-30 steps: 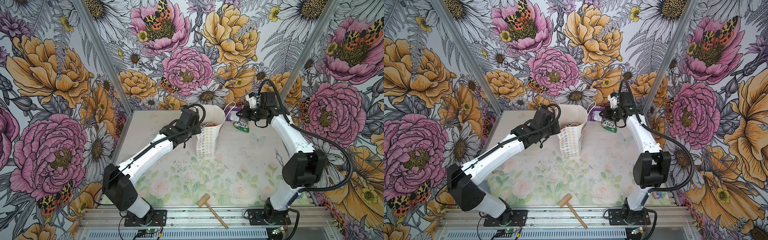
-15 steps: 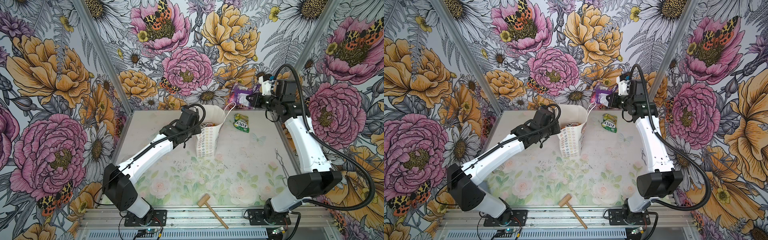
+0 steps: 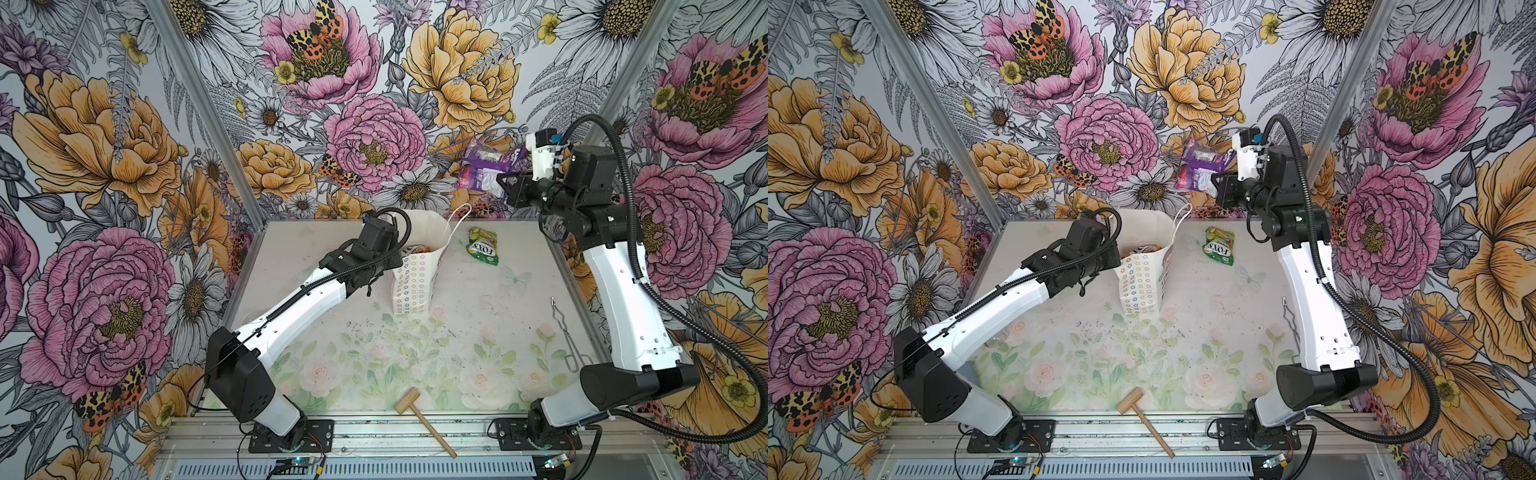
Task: Place the snacks into the paper bag
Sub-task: 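Carry the purple packet over the bag opening with the right gripper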
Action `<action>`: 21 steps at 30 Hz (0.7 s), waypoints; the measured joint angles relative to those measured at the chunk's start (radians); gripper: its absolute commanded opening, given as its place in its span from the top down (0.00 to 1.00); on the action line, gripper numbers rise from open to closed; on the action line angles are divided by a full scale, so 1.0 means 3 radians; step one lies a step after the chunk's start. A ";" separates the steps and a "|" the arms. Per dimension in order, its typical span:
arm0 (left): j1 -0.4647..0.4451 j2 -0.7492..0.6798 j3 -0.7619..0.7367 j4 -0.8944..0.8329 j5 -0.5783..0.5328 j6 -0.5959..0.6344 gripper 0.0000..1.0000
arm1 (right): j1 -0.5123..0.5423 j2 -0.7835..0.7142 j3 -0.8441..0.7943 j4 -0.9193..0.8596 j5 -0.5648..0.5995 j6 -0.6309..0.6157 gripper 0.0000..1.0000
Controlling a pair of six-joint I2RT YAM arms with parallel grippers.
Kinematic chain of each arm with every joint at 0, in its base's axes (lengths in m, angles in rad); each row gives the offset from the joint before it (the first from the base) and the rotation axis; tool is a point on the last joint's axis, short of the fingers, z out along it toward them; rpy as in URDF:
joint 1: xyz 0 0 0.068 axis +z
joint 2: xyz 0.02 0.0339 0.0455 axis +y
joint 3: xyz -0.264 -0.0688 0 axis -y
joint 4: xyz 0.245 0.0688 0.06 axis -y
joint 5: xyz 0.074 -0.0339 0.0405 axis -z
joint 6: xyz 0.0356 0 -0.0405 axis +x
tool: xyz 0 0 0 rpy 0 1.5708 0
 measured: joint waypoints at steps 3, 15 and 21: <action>0.0000 0.0000 0.0000 0.0000 0.0000 0.0000 1.00 | 0.0182 -0.0029 0.0003 -0.0036 0.0015 -0.0130 1.00; 0.0000 0.0000 0.0000 0.0000 0.0000 0.0000 1.00 | 0.0782 0.0065 0.0226 -0.0498 0.0365 -0.0689 1.00; 0.0000 0.0000 0.0000 0.0000 0.0000 0.0000 1.00 | 0.1059 0.0282 0.0367 -0.0729 0.0664 -0.0988 1.00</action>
